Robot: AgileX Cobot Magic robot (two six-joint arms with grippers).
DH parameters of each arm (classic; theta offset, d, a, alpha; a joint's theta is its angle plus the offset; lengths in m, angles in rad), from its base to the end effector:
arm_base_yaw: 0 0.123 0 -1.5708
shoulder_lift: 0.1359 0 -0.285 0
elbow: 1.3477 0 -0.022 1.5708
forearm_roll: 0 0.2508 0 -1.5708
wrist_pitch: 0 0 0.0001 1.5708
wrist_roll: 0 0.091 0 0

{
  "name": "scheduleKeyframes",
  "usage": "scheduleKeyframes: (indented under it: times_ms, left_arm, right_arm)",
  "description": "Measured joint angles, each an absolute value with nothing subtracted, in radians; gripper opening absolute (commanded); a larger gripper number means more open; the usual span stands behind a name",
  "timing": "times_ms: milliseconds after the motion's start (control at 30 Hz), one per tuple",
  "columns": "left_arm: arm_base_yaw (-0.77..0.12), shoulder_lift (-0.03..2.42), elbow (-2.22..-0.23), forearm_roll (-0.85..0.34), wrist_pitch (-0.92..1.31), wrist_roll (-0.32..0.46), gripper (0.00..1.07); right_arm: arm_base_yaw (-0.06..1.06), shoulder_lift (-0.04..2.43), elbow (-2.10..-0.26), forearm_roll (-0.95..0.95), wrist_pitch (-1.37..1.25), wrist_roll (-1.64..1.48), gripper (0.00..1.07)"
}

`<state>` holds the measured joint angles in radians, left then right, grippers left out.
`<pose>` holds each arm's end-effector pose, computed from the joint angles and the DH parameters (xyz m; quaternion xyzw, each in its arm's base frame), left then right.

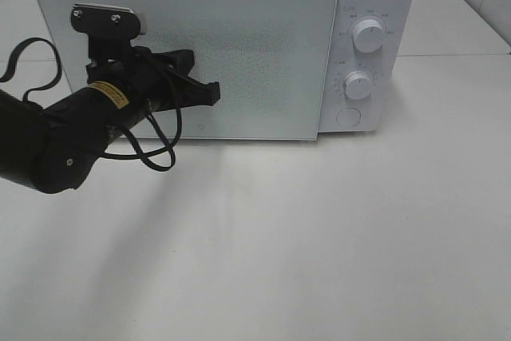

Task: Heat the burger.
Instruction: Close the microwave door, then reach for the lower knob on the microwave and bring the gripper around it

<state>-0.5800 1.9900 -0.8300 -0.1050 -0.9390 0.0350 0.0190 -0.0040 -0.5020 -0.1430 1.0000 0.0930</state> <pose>0.3214 -0.2014 0.1429 0.1787 0.7320 -0.1659 0.6362 -0.0036 -0.0110 0.2835 0.0316 0.8326 -0.0406 0.5514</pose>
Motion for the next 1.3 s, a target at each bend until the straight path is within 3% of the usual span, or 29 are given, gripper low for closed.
scheduleKeyframes:
  times_ms: [600, 767, 1000, 1167, 1300]
  left_arm:
    - [-0.653, 2.072, -1.080, -0.067, -0.697, 0.116, 0.01]
    - [-0.690, 2.059, -1.111, -0.121, -0.672, 0.125, 0.01]
    - [-0.741, 1.955, -1.137, -0.217, -0.562, 0.199, 0.01]
    - [-0.795, 1.865, -1.136, -0.220, -0.333, 0.218, 0.02]
    - [-0.826, 1.765, -1.136, -0.192, -0.007, 0.221, 0.08]
  right_arm:
    - [0.019, -0.004, -0.502, -0.143, 1.000, 0.093, 0.59]
    - [0.019, -0.004, -0.502, -0.143, 1.000, 0.093, 0.59]
    - [0.019, -0.004, -0.502, -0.143, 1.000, 0.093, 0.59]
    - [0.019, -0.004, -0.502, -0.143, 1.000, 0.093, 0.59]
    - [0.019, -0.004, -0.502, -0.143, 1.000, 0.093, 0.59]
